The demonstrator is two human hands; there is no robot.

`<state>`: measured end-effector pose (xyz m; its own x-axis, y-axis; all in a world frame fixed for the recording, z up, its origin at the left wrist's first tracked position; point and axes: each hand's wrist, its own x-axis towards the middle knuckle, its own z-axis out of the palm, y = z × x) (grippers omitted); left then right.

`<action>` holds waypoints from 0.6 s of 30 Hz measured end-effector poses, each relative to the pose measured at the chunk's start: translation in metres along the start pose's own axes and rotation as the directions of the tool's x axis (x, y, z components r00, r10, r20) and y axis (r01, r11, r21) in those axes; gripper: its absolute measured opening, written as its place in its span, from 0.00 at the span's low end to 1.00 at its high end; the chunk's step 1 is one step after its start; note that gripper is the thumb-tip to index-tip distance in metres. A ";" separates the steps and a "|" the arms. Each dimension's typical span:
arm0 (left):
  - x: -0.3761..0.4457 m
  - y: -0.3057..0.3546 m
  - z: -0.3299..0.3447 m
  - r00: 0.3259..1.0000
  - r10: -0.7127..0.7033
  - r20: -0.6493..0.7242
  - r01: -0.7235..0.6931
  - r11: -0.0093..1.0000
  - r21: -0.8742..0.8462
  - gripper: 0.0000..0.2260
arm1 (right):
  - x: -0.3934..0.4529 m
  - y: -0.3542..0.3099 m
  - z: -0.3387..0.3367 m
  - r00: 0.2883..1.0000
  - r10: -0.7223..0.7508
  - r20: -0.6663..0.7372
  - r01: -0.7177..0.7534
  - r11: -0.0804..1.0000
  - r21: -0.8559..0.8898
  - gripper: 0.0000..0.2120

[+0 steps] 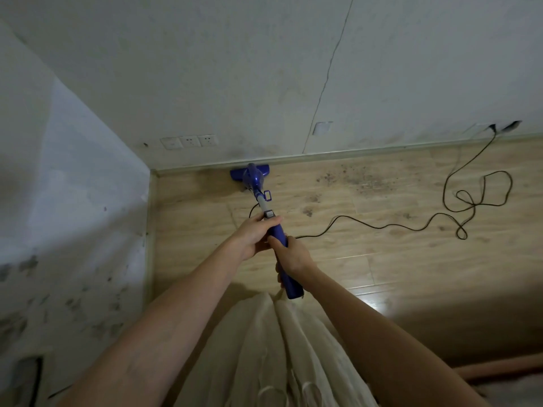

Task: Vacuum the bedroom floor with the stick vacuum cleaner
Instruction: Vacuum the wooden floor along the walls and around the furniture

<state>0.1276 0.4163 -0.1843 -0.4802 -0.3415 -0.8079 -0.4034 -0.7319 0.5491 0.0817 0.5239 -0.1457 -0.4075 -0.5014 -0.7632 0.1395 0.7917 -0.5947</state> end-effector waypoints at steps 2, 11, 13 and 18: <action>-0.001 0.005 0.001 1.000 0.002 0.002 -0.002 1.000 0.022 0.08 | 0.001 -0.001 0.002 0.999 -0.013 -0.037 0.013 1.000 -0.014 0.15; -0.014 0.013 0.048 1.000 0.001 -0.014 0.001 0.991 0.135 0.05 | -0.032 0.001 -0.036 0.987 -0.019 -0.159 0.013 0.999 -0.036 0.16; -0.020 0.008 0.057 1.000 -0.012 0.002 0.011 0.989 0.148 0.06 | -0.044 0.005 -0.042 0.986 -0.002 -0.164 0.001 1.000 -0.007 0.16; -0.032 -0.001 0.075 0.998 -0.044 0.055 0.034 0.985 0.169 0.07 | -0.069 0.014 -0.053 0.979 0.009 -0.204 0.000 0.999 0.044 0.14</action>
<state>0.0849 0.4719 -0.1431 -0.5039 -0.2760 -0.8185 -0.5452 -0.6334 0.5492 0.0639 0.5880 -0.0874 -0.5821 -0.4124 -0.7007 0.1787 0.7758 -0.6051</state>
